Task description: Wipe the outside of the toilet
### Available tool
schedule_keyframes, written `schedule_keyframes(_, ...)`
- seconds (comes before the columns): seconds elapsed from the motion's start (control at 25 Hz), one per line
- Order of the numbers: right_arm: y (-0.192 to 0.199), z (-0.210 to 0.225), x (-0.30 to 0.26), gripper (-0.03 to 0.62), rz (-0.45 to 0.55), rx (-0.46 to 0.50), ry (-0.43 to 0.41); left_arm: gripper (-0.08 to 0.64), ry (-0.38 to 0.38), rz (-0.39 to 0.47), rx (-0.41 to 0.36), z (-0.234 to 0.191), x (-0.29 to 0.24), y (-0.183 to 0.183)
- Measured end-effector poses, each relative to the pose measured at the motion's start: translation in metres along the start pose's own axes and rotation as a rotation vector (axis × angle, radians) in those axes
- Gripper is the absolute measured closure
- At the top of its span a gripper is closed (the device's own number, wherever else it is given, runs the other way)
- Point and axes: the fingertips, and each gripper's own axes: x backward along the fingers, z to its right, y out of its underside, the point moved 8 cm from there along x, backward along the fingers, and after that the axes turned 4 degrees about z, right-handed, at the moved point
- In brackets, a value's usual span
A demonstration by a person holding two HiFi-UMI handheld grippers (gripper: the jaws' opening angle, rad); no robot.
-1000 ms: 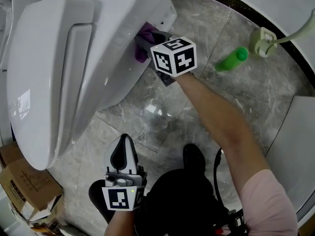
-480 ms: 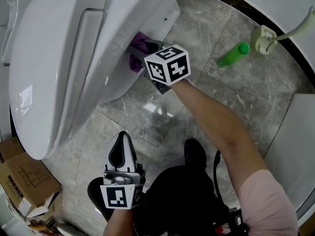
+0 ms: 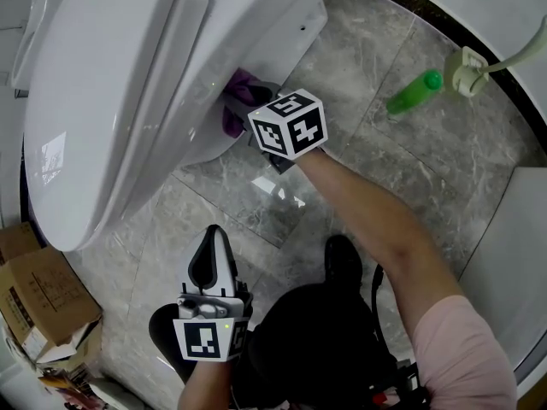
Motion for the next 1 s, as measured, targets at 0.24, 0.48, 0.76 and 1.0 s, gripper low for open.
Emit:
schedule_keyframes(0.24, 0.013, -0.019, -0.005, 0.515, -0.005, -0.012, -0.036, 0.552, -0.031, 0.002, -0.004, -0.004, 0.016, 0.001)
schedule_keyframes(0.48, 0.036, -0.045, -0.014, 0.515, -0.046, -0.001, -0.098, 0.552, -0.050, 0.015, -0.002, -0.004, 0.025, -0.002)
schedule_keyframes(0.76, 0.076, -0.086, -0.033, 0.515, -0.158, 0.012, -0.219, 0.552, -0.076, 0.021, -0.011, -0.008, 0.040, -0.003)
schedule_keyframes(1.0, 0.099, -0.135, -0.043, 0.513, -0.298, 0.037, -0.446, 0.552, -0.125, 0.024, -0.013, -0.022, 0.053, 0.000)
